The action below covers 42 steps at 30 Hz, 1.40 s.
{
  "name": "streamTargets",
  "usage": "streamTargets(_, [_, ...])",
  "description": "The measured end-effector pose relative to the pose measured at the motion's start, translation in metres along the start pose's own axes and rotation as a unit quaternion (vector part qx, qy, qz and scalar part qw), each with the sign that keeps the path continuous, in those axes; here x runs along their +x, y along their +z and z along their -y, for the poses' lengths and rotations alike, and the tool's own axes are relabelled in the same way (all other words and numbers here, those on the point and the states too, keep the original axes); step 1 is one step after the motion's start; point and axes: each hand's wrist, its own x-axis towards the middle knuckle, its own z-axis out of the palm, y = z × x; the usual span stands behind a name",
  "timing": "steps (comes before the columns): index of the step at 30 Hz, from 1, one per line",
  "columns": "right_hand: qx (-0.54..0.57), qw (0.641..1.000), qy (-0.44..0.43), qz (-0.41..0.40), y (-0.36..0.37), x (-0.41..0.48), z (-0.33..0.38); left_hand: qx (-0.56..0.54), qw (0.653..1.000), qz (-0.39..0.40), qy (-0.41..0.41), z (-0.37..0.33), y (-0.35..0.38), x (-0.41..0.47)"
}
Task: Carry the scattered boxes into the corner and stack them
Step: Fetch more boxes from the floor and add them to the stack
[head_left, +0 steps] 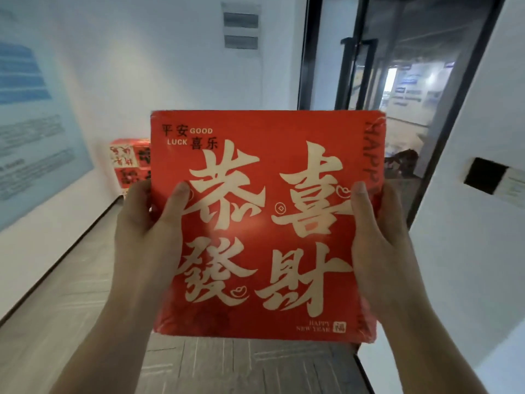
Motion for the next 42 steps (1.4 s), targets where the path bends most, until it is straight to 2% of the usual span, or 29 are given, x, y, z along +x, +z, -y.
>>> streamTargets(8, [0.014,0.995,0.004,0.100,0.201,0.009,0.003,0.034,0.994,-0.099,0.028,0.018,-0.148,0.115])
streamTargets(15, [0.012,0.991,0.030,0.127,0.309,0.037,-0.006,0.049,0.990,-0.127,0.038,0.047,-0.202,0.197])
streamTargets(22, [-0.001,0.990,0.048,0.134,0.388,0.101,-0.044,0.064,0.987,-0.133,0.059,0.092,-0.193,0.295])
streamTargets(29, [0.024,0.987,0.049,0.153,0.474,0.211,-0.099,0.087,0.981,-0.159,0.064,0.145,-0.155,0.423])
streamTargets(34, [0.018,0.983,0.055,0.177,0.547,0.303,-0.113,0.099,0.976,-0.180,0.066,0.162,-0.136,0.526])
streamTargets(42, [0.029,0.976,0.052,0.207,0.686,0.403,-0.148,0.107,0.968,-0.210,0.081,0.204,-0.146,0.681])
